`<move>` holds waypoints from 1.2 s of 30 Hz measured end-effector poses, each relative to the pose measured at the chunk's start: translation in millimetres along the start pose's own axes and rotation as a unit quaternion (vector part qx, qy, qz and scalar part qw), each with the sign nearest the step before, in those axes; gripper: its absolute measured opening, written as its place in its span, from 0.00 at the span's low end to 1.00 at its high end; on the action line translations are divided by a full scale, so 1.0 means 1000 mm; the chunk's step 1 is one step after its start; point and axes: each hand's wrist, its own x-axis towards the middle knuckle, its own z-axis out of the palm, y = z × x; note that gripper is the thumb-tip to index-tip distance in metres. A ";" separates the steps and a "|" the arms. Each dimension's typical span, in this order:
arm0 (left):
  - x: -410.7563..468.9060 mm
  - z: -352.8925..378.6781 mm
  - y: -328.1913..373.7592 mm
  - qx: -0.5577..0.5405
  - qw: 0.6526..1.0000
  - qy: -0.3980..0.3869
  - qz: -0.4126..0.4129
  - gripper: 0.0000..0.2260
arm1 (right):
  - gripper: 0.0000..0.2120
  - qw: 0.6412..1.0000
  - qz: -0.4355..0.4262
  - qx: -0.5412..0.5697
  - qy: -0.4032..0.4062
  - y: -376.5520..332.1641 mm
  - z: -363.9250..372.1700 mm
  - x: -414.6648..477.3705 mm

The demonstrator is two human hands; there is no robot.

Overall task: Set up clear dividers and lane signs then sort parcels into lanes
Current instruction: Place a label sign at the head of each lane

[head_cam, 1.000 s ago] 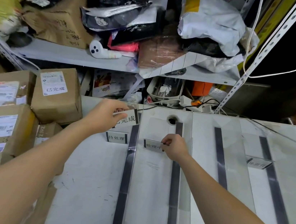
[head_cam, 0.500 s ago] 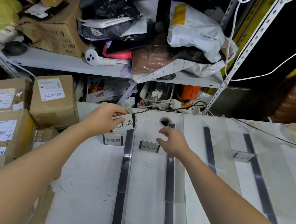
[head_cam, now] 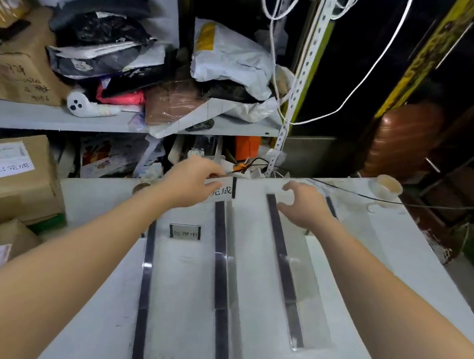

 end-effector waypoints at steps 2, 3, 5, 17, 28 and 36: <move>0.016 0.017 0.028 0.025 1.000 -0.003 0.014 0.11 | 0.24 1.000 0.008 0.016 0.009 0.027 -0.006 0.002; 0.025 0.026 0.040 0.036 0.999 -0.008 0.017 0.11 | 0.23 1.000 0.010 0.026 0.014 0.040 -0.008 0.004; 0.042 0.049 0.060 0.044 0.999 -0.023 0.011 0.11 | 0.23 0.999 0.005 0.035 0.011 0.064 -0.011 0.007; 0.093 0.161 0.065 0.034 0.982 -0.161 -0.093 0.06 | 0.25 0.998 -0.029 0.054 -0.014 0.136 -0.012 0.030; 0.097 0.209 0.046 0.096 0.970 -0.188 -0.118 0.16 | 0.23 0.996 -0.056 0.061 -0.034 0.141 -0.003 0.041; 0.100 0.209 0.037 0.093 0.970 -0.175 -0.141 0.06 | 0.22 0.995 -0.046 0.066 -0.057 0.132 0.001 0.040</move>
